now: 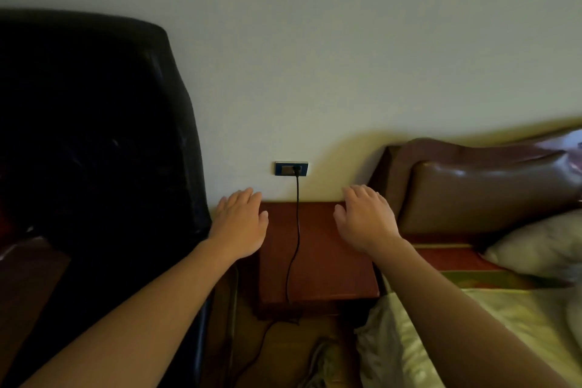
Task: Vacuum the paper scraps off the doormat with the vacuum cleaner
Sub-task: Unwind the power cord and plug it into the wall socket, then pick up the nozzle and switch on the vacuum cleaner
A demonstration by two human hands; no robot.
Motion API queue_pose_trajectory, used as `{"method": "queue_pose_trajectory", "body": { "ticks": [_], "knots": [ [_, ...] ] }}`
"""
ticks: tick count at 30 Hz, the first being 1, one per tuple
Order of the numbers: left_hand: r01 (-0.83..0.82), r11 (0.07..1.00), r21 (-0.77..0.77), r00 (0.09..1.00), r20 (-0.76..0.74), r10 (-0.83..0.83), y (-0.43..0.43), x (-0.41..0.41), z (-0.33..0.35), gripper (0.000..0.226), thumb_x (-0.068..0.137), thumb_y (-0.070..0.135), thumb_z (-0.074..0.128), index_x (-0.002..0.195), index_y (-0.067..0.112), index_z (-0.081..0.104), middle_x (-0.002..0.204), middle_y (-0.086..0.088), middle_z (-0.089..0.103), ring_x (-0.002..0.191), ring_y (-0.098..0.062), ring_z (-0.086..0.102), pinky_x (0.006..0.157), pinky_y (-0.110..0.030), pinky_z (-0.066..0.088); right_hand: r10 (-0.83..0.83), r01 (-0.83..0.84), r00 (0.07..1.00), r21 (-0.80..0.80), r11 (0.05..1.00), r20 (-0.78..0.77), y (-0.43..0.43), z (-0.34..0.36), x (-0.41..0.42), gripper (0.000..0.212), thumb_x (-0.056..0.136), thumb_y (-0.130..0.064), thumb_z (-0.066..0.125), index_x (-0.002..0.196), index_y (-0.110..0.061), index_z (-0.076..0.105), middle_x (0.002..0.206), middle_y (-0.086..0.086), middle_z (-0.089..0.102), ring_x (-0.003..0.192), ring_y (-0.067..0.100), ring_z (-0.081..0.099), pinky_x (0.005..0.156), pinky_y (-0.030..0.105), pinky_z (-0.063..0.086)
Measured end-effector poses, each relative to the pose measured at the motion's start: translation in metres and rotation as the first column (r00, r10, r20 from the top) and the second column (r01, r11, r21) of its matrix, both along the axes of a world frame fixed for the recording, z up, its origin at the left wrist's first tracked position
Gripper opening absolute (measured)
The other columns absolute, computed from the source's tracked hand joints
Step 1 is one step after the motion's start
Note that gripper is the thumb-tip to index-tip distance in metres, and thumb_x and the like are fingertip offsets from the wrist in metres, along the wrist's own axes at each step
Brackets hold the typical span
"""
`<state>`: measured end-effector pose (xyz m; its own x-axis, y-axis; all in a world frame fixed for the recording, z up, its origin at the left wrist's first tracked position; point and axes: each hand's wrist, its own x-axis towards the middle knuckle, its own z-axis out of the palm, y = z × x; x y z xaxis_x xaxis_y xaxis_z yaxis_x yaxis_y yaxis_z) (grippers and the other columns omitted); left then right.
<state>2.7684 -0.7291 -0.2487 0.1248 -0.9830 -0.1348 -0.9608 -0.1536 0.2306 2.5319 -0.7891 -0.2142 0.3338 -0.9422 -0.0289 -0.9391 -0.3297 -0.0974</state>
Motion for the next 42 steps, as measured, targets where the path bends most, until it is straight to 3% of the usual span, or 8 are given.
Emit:
{"method": "queue_pose_trajectory", "body": {
  "ticks": [2,7,11,18,22,28,35,42],
  "knots": [
    [0.007,0.999,-0.034,1.000,-0.007,-0.007,0.015,-0.005,0.030,0.054,0.108,0.036,0.031,0.158,0.015,0.028,0.166,-0.006,0.026,0.153,-0.023,0.023,0.127,-0.043,0.014,-0.008,0.008,1.000,-0.019,1.000,0.019,0.017,0.029,-0.006,0.036,0.097,-0.035,0.039,0.119,-0.014,0.058,0.125,0.005,0.061,0.122,0.026,0.051,0.107,0.042,0.039],
    [-0.001,0.991,-0.136,1.000,-0.031,-0.003,0.044,-0.025,0.089,0.053,0.108,0.032,0.032,0.157,0.014,0.030,0.164,-0.005,0.031,0.151,-0.022,0.026,0.126,-0.040,0.017,0.027,-0.026,1.000,-0.094,0.995,0.009,0.043,0.090,-0.030,0.041,0.099,-0.035,0.038,0.128,-0.011,0.055,0.129,0.007,0.059,0.126,0.027,0.048,0.109,0.041,0.033],
    [-0.016,0.980,-0.199,1.000,-0.003,0.015,0.061,-0.049,0.128,0.053,0.107,0.032,0.033,0.157,0.013,0.032,0.164,-0.005,0.032,0.151,-0.022,0.027,0.126,-0.041,0.018,0.063,-0.058,0.998,-0.158,0.986,0.025,0.051,0.129,-0.057,0.035,0.099,-0.035,0.037,0.119,-0.012,0.055,0.125,0.007,0.060,0.120,0.027,0.051,0.105,0.040,0.036],
    [-0.111,0.963,-0.244,0.990,0.056,0.128,0.105,-0.099,0.187,0.053,0.107,0.033,0.033,0.157,0.014,0.033,0.163,-0.004,0.033,0.150,-0.023,0.030,0.125,-0.044,0.019,0.187,-0.175,0.982,-0.218,0.960,0.035,0.067,0.179,-0.107,0.045,0.102,-0.038,0.034,0.135,-0.011,0.049,0.139,0.008,0.054,0.130,0.027,0.046,0.110,0.039,0.035],
    [-0.228,0.935,-0.270,0.973,-0.032,0.228,0.150,-0.118,0.211,0.052,0.107,0.032,0.037,0.156,0.012,0.034,0.163,-0.005,0.034,0.149,-0.024,0.033,0.123,-0.044,0.024,0.278,-0.261,0.960,-0.249,0.933,0.037,0.084,0.204,-0.112,0.046,0.103,-0.038,0.033,0.137,-0.011,0.049,0.140,0.009,0.053,0.131,0.027,0.046,0.110,0.038,0.035],
    [-0.396,0.862,-0.317,0.909,-0.003,0.416,0.246,-0.102,0.230,0.053,0.108,0.036,0.038,0.157,0.016,0.033,0.165,-0.004,0.030,0.153,-0.021,0.026,0.126,-0.045,0.019,0.456,-0.418,0.888,-0.302,0.857,0.063,0.144,0.228,-0.065,0.046,0.103,-0.038,0.033,0.136,-0.011,0.050,0.140,0.008,0.054,0.131,0.027,0.045,0.109,0.038,0.035],
    [-0.515,0.778,-0.360,0.816,0.070,0.573,0.397,-0.049,0.255,0.052,0.108,0.037,0.036,0.155,0.015,0.037,0.163,-0.005,0.033,0.151,-0.023,0.028,0.120,-0.045,0.025,0.651,-0.586,0.754,-0.361,0.726,0.085,0.256,0.253,0.021,0.044,0.102,-0.040,0.035,0.132,-0.013,0.053,0.138,0.008,0.055,0.128,0.027,0.048,0.108,0.040,0.038],
    [-0.676,0.608,-0.417,0.635,0.091,0.768,0.592,0.015,0.270,0.052,0.107,0.034,0.038,0.154,0.012,0.039,0.161,-0.010,0.036,0.148,-0.028,0.033,0.121,-0.045,0.027,0.818,-0.719,0.566,-0.422,0.552,0.107,0.416,0.267,0.133,0.045,0.101,-0.042,0.040,0.133,-0.014,0.054,0.136,0.008,0.056,0.128,0.026,0.050,0.108,0.042,0.040]
  ]
}}
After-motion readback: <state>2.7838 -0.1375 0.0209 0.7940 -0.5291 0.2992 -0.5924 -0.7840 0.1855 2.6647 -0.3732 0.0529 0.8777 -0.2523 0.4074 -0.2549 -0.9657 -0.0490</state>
